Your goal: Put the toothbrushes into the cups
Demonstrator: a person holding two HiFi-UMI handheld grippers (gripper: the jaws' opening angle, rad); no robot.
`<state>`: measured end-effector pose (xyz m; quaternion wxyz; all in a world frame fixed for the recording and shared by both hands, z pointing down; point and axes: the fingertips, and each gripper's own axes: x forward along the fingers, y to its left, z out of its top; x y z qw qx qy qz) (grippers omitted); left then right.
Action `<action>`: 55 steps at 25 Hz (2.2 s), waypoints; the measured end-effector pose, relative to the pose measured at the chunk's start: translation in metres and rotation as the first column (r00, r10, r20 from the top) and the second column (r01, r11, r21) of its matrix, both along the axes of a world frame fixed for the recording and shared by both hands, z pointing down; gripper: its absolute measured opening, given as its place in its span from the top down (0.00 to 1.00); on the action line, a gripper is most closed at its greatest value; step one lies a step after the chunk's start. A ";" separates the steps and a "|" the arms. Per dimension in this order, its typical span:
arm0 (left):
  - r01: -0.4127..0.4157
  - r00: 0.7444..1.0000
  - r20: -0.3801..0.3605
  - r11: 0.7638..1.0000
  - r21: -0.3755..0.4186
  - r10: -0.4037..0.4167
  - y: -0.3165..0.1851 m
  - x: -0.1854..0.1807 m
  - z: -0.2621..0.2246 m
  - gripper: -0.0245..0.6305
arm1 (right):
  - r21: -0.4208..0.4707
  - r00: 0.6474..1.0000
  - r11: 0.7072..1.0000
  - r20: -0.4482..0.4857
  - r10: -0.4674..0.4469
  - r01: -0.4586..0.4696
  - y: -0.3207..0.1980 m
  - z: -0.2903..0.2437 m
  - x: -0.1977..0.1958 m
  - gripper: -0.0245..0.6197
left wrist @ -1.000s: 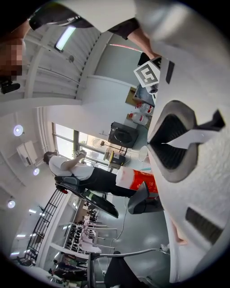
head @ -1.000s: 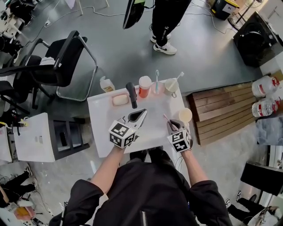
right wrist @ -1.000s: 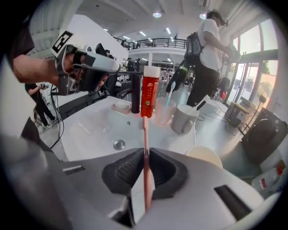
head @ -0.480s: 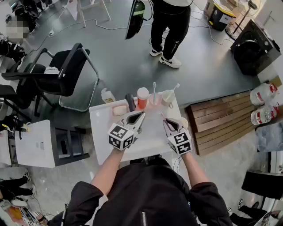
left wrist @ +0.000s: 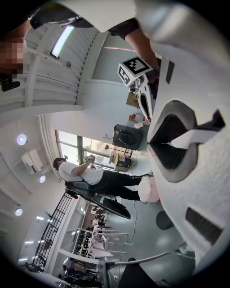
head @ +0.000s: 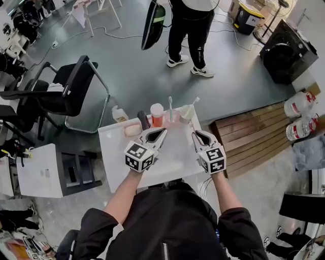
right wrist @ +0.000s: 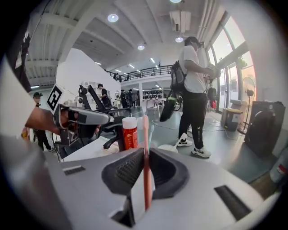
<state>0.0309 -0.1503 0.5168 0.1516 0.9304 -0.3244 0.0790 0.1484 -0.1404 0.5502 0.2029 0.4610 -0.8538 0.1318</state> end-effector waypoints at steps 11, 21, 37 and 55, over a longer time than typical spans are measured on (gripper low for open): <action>-0.096 0.995 0.000 0.995 -0.015 0.096 0.004 0.050 0.008 0.96 | -0.031 0.989 0.993 0.096 0.113 -0.110 0.007 0.011 0.057 0.90; -0.057 0.998 0.026 0.997 -0.043 0.058 0.005 0.040 0.016 0.96 | -0.109 0.961 0.978 0.196 0.195 -0.176 -0.014 0.045 0.076 0.90; -0.034 0.999 0.026 0.997 -0.067 0.035 0.002 0.030 0.025 0.96 | -0.189 0.989 0.972 0.024 0.147 -0.139 0.011 0.098 0.070 0.90; -0.024 0.999 0.024 0.998 -0.051 0.025 0.006 0.014 0.017 0.96 | -0.184 0.979 0.964 0.037 0.202 -0.192 0.012 0.088 0.072 0.85</action>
